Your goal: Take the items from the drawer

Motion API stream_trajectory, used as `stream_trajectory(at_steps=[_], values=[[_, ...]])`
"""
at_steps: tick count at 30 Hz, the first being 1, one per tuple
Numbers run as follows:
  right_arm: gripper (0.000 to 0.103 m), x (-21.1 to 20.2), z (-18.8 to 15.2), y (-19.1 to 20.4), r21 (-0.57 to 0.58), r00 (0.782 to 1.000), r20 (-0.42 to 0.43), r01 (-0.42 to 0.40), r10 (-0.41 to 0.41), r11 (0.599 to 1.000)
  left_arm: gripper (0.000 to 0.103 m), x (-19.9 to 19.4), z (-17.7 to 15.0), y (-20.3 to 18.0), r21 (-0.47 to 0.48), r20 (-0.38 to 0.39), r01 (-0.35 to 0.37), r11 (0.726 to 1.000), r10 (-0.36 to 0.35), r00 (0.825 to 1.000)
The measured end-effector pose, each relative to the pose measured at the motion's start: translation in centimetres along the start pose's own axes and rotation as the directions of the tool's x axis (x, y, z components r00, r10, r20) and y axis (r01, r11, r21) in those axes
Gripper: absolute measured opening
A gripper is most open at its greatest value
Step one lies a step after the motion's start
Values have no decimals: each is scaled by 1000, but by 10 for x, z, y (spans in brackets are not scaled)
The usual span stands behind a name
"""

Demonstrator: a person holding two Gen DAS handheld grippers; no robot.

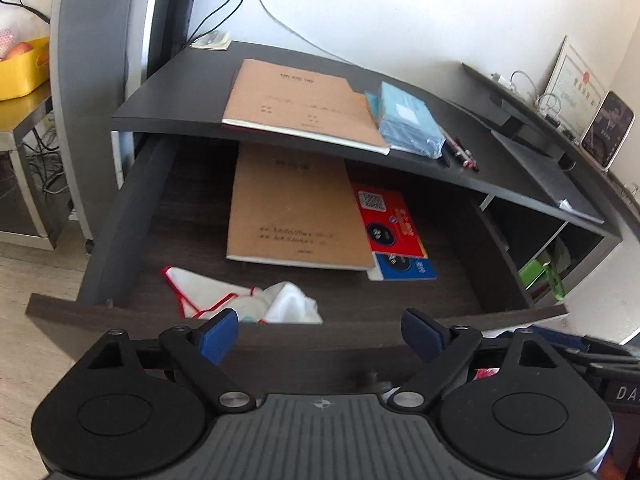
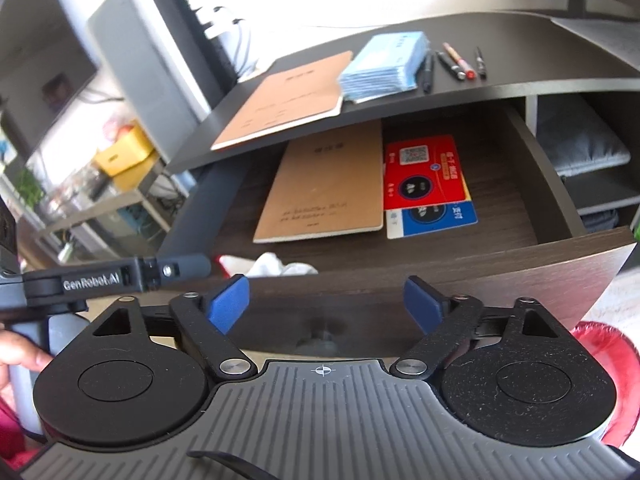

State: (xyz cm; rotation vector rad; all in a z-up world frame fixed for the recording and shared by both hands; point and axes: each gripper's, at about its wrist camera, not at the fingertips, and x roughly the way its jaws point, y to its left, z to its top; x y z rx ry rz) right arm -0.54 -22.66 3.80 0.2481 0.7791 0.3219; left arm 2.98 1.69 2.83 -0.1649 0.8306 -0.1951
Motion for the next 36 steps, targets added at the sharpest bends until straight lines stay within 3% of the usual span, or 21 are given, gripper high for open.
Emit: stream_trajectory(at_steps=[5,9,12,19,29,36], values=[[97,-4,-5,7,-33,1000,-6,6,-6,999,100,-5,-19,-6,80,-5,-168,983,169,986],[100,-5,-9,9,-50,999,-24,25,-27,998,101,-5,-27,-2,50,-35,-224,973,226,974],[100,4,-12,9,-78,993,-79,85,-91,993,101,-3,-31,1,42,-64,-265,963,267,961],[100,22,-18,-11,-35,964,-172,197,-200,980,101,-2,-39,7,15,-127,-273,962,273,954],[100,29,-24,-20,-46,960,-173,214,-218,976,101,5,-42,19,-16,-162,-271,963,264,951],[100,31,-24,-17,-97,956,-117,260,-270,961,101,11,-38,28,-44,-155,-287,957,277,948]])
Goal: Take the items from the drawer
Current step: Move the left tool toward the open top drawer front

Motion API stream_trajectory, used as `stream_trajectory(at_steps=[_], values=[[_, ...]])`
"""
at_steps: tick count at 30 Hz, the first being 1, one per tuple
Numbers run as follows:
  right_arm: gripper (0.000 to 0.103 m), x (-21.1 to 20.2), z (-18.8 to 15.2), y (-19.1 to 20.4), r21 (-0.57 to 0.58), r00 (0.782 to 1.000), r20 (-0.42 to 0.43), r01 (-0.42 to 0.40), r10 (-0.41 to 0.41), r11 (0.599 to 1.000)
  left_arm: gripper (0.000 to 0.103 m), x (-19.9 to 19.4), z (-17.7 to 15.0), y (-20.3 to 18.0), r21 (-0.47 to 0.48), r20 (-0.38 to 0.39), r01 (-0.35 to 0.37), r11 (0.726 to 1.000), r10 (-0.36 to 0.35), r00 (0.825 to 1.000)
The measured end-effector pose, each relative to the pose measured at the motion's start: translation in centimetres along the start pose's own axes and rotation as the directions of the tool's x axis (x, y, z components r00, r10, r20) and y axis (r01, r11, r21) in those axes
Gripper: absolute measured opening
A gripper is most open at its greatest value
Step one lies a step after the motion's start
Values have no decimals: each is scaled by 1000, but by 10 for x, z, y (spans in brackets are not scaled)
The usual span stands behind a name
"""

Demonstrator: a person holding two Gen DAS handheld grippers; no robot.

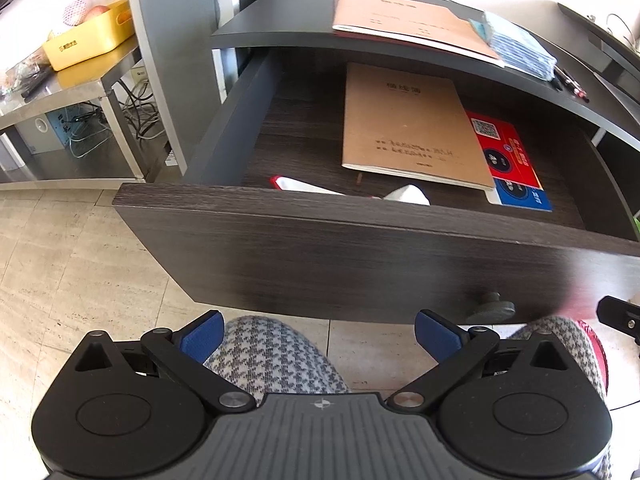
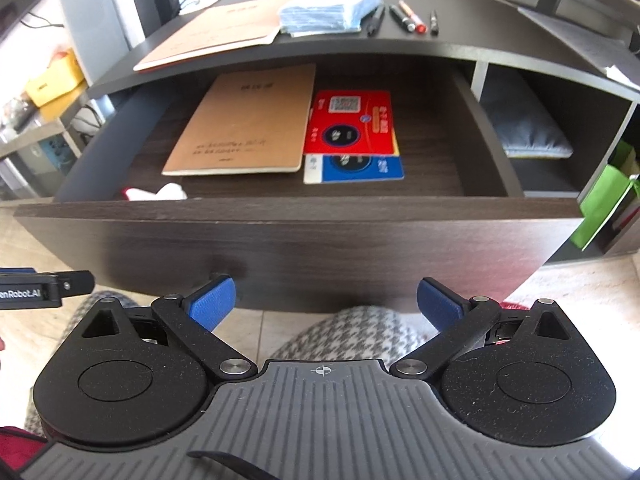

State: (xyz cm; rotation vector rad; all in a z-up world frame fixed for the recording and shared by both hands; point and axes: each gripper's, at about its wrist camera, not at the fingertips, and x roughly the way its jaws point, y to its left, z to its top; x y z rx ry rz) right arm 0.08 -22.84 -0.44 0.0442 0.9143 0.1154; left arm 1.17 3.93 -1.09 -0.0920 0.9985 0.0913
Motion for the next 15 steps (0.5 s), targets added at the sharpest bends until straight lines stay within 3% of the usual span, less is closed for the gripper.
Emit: stream_trajectory(at_steps=[15], values=[[100,11,9,-6,2,997,32,65,-65,998,101,9,12,12,-53,60,0,999,3,998]])
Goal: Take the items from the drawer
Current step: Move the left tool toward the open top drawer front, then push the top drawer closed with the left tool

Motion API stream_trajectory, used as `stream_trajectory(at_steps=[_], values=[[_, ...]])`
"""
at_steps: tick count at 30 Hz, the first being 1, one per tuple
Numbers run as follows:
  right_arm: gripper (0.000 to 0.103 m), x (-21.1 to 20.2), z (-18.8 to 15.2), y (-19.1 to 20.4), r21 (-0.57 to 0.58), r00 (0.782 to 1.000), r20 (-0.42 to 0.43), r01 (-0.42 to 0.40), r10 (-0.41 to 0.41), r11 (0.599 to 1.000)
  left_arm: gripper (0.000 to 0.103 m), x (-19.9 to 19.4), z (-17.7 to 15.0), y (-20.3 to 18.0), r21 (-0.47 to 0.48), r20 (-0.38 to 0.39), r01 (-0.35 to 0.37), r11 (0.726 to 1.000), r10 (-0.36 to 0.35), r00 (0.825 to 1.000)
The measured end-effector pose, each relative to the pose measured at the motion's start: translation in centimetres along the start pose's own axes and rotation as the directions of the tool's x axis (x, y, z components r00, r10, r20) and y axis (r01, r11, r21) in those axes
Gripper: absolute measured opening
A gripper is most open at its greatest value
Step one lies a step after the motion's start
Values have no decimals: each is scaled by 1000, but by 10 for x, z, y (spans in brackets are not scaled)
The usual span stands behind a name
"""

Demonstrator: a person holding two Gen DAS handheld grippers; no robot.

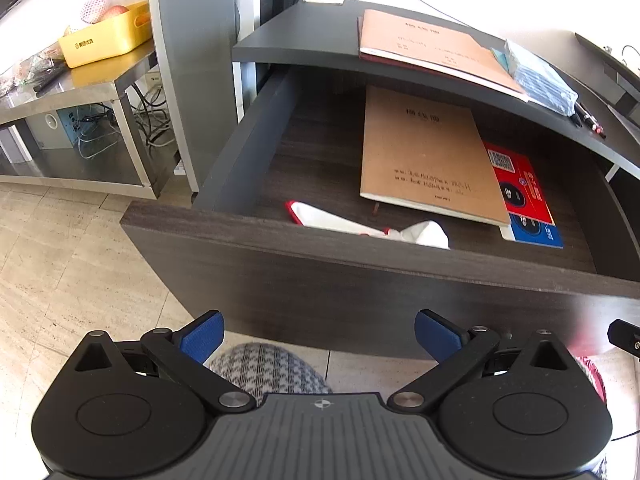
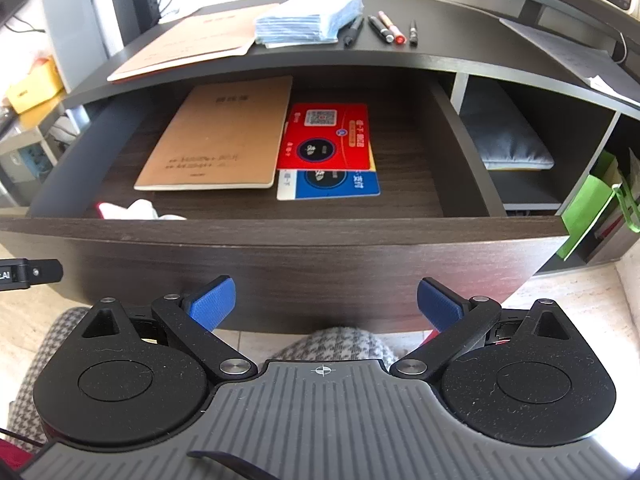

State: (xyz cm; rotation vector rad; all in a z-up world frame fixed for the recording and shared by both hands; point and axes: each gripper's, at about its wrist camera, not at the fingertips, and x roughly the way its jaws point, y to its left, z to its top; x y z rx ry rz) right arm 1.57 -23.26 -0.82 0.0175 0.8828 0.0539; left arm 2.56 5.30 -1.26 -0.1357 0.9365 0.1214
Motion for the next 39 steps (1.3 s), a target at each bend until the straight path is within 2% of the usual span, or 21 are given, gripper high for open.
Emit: stream_trajectory(at_steps=[6,19,29,39], values=[[100,6,4,2,-15,1000,8,9,-9,1000,101,5,4,2,-15,16,7,1000,-6,1000],[100,22,13,5,-21,1000,-13,18,-18,1000,101,16,8,4,-14,-12,44,999,-44,999],[100,45,39,5,-18,1000,-8,18,-18,1000,101,38,36,-1,5,17,49,999,-49,999],[100,86,74,6,-28,993,118,24,-21,999,101,73,77,-14,-34,94,34,999,-30,995]])
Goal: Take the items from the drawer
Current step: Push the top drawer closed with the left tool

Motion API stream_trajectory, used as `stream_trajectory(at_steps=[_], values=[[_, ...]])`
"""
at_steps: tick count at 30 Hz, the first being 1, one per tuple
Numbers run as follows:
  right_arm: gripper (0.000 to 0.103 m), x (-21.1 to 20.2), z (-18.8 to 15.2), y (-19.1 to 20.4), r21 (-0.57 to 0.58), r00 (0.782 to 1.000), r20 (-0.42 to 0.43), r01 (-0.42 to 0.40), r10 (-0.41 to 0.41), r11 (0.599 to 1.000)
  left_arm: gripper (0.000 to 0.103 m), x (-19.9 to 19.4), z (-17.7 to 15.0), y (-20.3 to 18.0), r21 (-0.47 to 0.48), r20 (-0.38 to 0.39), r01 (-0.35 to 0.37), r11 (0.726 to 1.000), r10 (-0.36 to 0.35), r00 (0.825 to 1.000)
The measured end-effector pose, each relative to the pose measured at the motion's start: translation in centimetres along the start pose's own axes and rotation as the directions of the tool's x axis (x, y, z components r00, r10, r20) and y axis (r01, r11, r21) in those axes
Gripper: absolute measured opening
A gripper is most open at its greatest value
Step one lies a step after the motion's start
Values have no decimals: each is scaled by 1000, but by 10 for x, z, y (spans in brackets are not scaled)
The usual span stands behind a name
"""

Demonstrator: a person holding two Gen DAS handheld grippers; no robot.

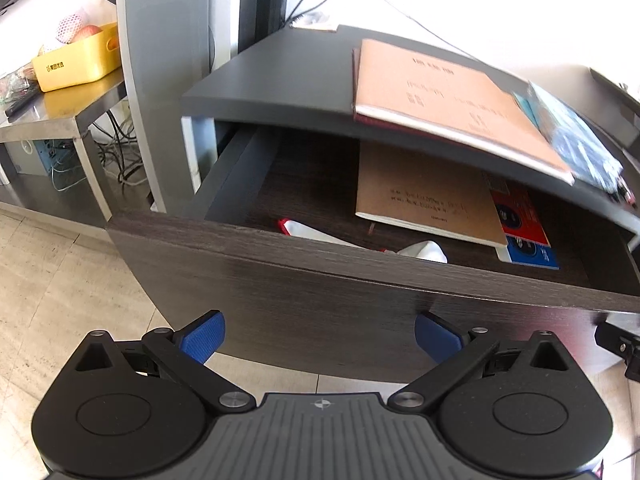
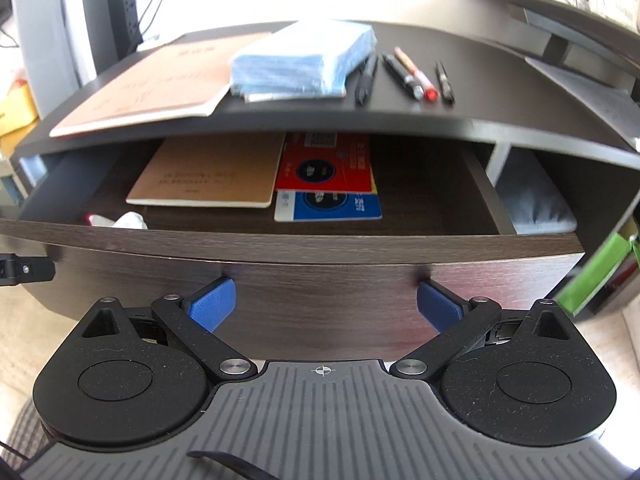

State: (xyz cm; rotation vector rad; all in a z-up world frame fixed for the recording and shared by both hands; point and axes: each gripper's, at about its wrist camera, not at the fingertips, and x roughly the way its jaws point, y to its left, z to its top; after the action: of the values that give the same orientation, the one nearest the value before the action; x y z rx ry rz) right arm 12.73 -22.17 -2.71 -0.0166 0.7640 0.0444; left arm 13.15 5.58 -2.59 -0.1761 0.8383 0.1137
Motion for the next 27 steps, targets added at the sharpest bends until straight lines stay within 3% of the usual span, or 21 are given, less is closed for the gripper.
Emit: stream_trajectory(at_steps=[10,20,27], values=[[100,40,27,0,-15,995,101,12,-10,1000,103,34,34,-12,-33,47,-30,999,32,998],[100,72,57,1,-16,993,114,20,-18,1000,103,61,59,-19,-81,65,-49,995,55,996],[103,81,63,3,-20,995,101,28,-26,999,102,69,61,-23,-44,61,-59,997,61,996]])
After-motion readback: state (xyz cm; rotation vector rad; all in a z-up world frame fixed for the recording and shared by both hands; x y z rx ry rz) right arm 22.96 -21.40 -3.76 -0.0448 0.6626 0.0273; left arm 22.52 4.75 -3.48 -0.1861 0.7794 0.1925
